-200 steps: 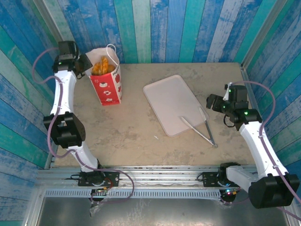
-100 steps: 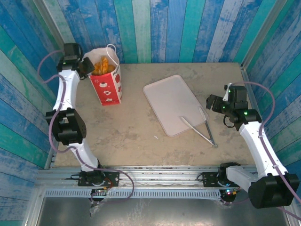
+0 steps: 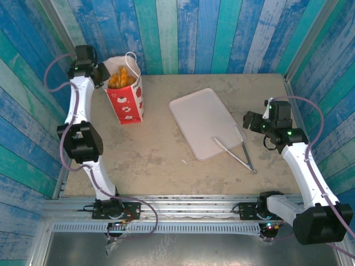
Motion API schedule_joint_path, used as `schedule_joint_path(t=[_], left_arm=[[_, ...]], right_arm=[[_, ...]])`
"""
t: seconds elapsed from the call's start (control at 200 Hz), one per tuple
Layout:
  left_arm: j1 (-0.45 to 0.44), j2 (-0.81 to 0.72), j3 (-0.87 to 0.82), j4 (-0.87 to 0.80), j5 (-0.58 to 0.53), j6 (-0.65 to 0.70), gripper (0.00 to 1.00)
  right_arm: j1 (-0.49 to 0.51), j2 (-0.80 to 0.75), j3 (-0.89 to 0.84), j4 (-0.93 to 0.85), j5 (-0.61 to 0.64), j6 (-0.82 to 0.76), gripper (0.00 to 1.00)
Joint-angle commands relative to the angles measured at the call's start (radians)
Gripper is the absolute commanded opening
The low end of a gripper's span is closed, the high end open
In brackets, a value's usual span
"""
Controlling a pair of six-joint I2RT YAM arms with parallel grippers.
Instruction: Take the fake bread out of the paper bag
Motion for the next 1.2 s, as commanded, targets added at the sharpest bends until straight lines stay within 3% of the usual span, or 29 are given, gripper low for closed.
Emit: schedule_joint_path(t=[0.0,0.255,0.711,1.192], left_arm=[[-0.001,0.063,0.026,-0.042,-0.006,0.017,0.31],[-0.011,0.035,-0.011,-0.039,-0.018,0.021,0.39],[-0.016,-0.026,-0.054,-0.017,-0.013,0.011,0.20],[-0.016,0.018,0.088,-0.093,-0.036,0.021,0.02]], right_arm=[[0.006,0.002,-0.010,0.001,0.000,-0.005,1.00],[0.006,0.009,-0.011,0.002,0.001,-0.003,1.00],[0.006,0.014,-0.005,0.006,-0.003,0.000,1.00],[0.006,0.002,-0.004,0.001,-0.003,0.001,1.00]])
